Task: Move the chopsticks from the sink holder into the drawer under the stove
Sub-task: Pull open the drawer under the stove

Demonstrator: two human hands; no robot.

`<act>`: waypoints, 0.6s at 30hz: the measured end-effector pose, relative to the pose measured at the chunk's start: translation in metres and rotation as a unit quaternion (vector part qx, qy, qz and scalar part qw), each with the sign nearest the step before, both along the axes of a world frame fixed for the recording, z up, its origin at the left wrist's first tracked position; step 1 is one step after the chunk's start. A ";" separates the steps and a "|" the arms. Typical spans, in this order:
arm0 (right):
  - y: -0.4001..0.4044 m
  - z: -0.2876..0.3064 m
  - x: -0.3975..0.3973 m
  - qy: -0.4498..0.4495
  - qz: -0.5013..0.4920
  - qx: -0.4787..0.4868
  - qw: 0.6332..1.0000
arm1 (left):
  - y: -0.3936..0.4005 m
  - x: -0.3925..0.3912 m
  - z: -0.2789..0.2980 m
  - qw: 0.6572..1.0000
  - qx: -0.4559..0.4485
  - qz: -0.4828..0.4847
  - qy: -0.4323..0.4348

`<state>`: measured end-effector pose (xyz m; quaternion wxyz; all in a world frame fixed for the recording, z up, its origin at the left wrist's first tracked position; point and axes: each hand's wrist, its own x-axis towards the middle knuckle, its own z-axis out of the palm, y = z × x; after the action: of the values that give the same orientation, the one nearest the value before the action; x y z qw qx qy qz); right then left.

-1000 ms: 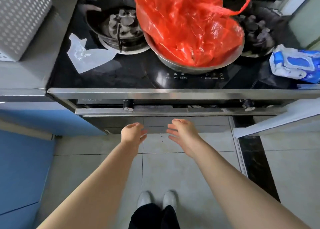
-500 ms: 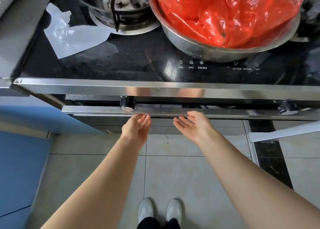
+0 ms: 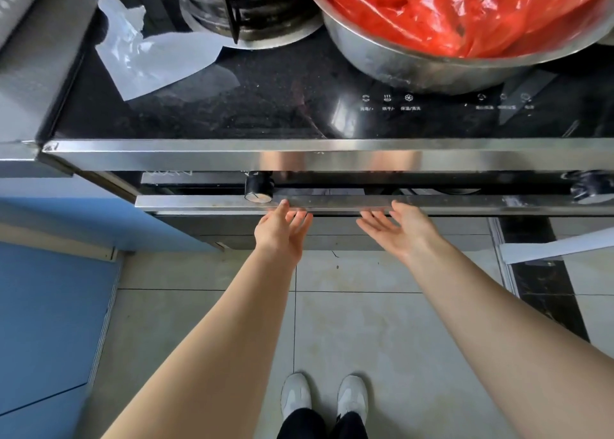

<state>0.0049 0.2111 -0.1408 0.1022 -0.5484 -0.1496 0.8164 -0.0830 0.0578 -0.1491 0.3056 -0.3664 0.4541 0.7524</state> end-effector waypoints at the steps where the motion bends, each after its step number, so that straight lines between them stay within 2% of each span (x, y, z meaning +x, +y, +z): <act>1: -0.001 -0.001 0.000 -0.003 -0.001 0.002 1.000 | 0.000 0.001 0.000 1.000 -0.003 0.000 0.006; 18: -0.029 0.008 0.016 -0.071 -0.052 0.032 0.996 | -0.015 0.036 0.002 0.999 -0.036 0.032 -0.013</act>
<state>0.0210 0.1825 -0.1332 0.1516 -0.6082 -0.1540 0.7638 -0.0475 0.0429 -0.1466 0.2739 -0.4011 0.4646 0.7405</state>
